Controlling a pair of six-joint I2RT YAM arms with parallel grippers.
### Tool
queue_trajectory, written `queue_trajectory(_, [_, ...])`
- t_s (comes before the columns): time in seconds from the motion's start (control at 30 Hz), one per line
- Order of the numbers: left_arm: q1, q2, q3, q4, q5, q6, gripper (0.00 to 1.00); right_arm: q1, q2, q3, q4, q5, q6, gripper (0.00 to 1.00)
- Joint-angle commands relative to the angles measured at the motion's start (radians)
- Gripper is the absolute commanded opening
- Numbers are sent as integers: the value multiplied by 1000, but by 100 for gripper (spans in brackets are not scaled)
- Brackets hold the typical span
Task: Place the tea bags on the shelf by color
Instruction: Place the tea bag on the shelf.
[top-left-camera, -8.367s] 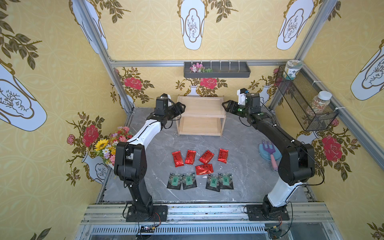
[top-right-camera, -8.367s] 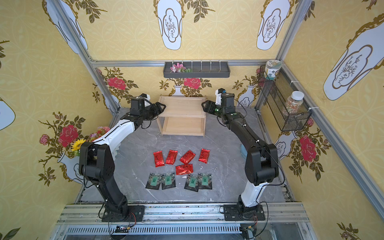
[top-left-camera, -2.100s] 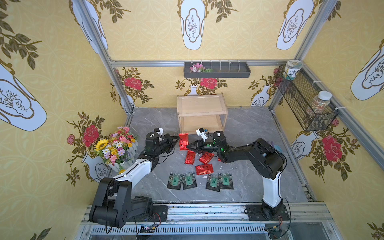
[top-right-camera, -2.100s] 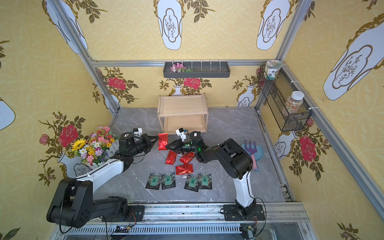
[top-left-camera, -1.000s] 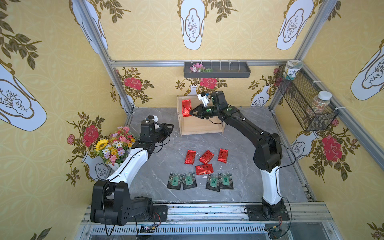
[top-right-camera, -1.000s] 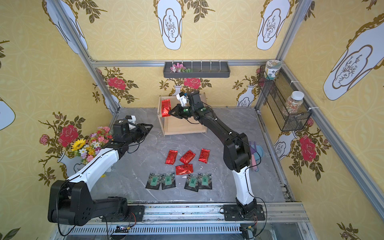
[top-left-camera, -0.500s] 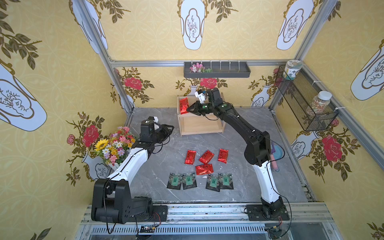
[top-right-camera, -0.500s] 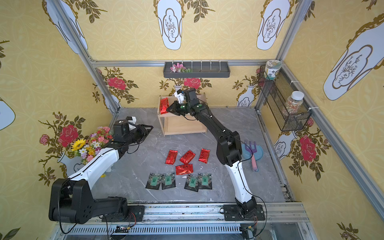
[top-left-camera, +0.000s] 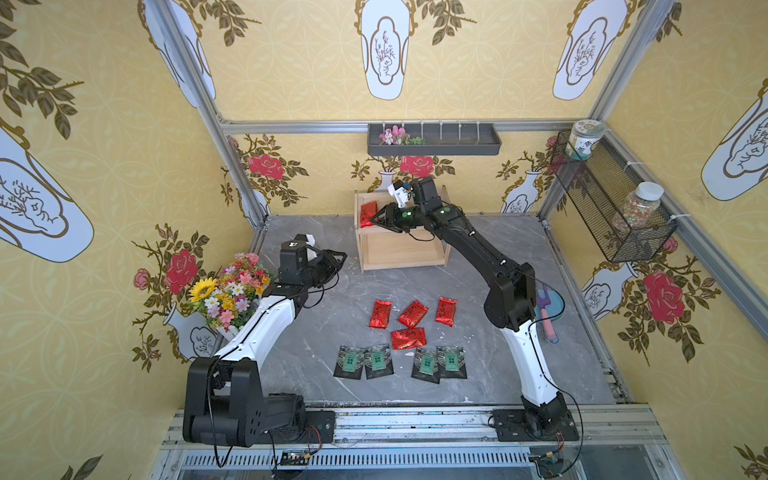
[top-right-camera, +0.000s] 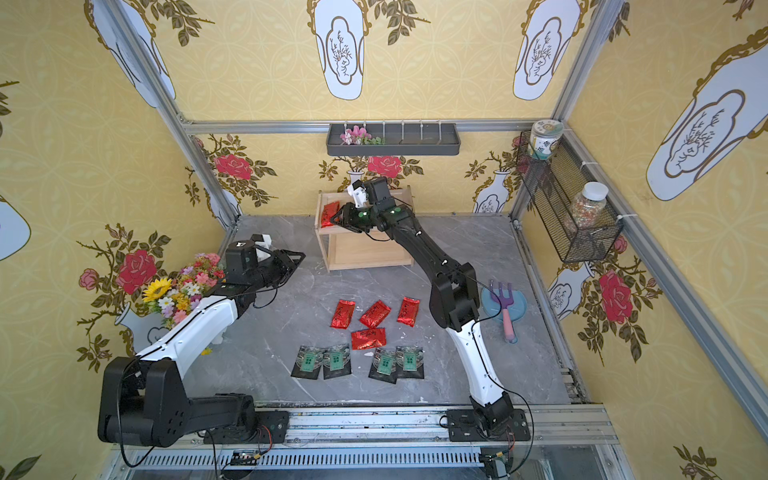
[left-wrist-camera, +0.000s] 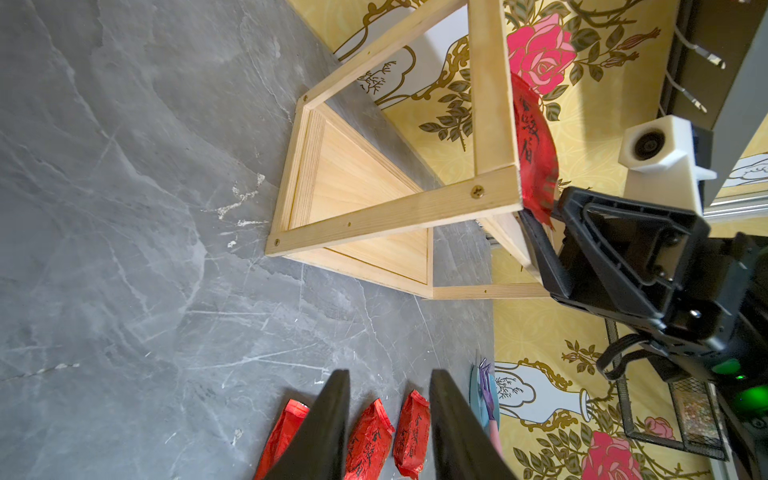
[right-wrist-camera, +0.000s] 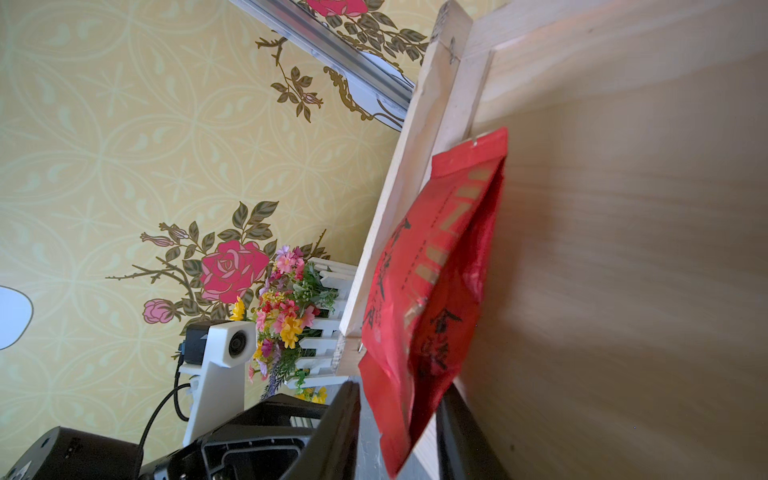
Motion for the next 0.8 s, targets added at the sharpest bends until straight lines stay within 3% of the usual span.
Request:
queue_trajectory(0.0, [2, 5, -11, 24, 22, 9, 38, 0, 13, 33, -24, 33, -45, 41])
queue_trajectory(0.77, [2, 10, -28, 46, 46, -4, 38, 9, 56, 106, -69, 85, -95, 52])
